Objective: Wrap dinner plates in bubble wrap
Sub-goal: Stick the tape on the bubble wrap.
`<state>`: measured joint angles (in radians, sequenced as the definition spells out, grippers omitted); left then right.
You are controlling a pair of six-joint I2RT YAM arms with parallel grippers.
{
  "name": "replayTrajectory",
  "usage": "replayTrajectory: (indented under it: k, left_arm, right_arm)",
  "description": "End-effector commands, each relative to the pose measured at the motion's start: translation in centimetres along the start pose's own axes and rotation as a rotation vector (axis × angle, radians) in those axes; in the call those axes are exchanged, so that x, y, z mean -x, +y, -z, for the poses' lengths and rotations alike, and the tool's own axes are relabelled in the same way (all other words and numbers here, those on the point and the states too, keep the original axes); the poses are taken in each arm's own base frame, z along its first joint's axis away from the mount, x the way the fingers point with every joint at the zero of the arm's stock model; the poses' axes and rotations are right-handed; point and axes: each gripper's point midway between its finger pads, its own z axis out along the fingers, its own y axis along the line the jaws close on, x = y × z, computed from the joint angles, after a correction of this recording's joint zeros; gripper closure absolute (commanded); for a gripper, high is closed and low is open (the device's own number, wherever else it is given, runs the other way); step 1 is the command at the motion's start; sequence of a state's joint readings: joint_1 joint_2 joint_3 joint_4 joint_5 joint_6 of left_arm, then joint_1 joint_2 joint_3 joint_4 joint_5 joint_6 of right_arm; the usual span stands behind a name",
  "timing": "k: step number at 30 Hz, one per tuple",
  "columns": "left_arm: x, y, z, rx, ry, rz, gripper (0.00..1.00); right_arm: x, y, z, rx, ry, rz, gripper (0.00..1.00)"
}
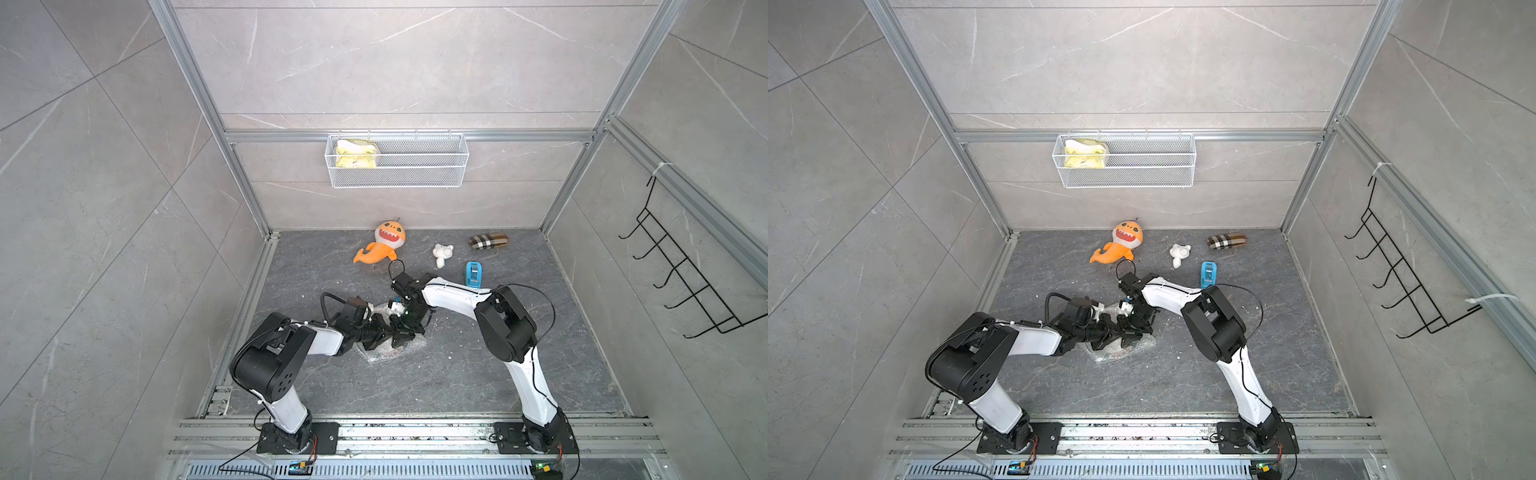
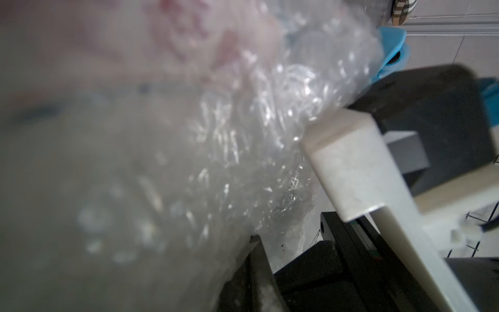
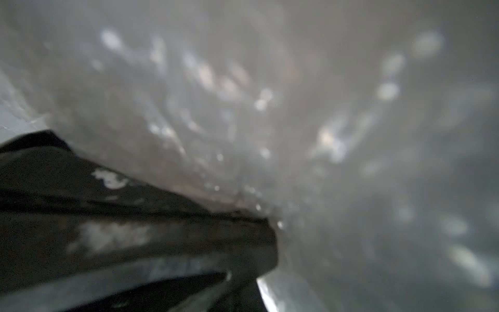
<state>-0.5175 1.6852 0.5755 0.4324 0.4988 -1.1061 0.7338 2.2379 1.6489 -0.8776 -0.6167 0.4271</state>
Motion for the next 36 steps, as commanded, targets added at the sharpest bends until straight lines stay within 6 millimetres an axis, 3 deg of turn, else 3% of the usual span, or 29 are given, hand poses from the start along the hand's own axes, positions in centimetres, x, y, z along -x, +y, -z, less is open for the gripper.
replayTrajectory:
  k: [1, 6, 13, 17, 22, 25, 28, 33, 36]
  left_arm:
    - [-0.7, 4.9, 0.2, 0.188, -0.015, -0.031, 0.94]
    - [-1.4, 7.9, 0.3, 0.271, -0.009, -0.02, 0.94]
    - [-2.3, 9.9, 0.5, 0.304, -0.006, 0.016, 0.94]
    - [-2.6, 9.8, 0.5, 0.292, 0.003, 0.022, 0.94]
    - [-2.7, 9.6, 0.5, 0.284, 0.01, 0.017, 0.94]
    - [-2.8, 9.9, 0.6, 0.29, 0.008, 0.02, 0.94]
    - [-2.9, 9.8, 0.7, 0.289, 0.005, 0.024, 0.94]
    - [-2.9, 9.6, 0.6, 0.283, 0.01, 0.026, 0.94]
    - [-2.9, 9.5, 0.6, 0.281, 0.01, 0.028, 0.94]
  right_arm:
    - [-1.2, -3.9, -1.7, -0.143, 0.027, -0.071, 1.0]
    - [-2.2, -3.8, -0.1, -0.164, -0.001, -0.057, 0.94]
    - [-3.8, -2.9, 2.6, -0.164, -0.056, -0.035, 0.67]
    - [-4.3, -1.9, 5.2, -0.153, -0.116, 0.003, 0.67]
    - [-2.3, 0.8, 7.0, -0.068, -0.214, 0.052, 0.8]
    - [-0.7, 2.3, 6.4, 0.02, -0.269, 0.063, 0.85]
    - [0.4, 2.4, 4.7, 0.063, -0.285, 0.056, 0.88]
    - [1.6, 0.7, 1.9, 0.052, -0.277, 0.031, 0.92]
    - [1.5, -1.9, 0.6, -0.001, -0.263, -0.004, 0.93]
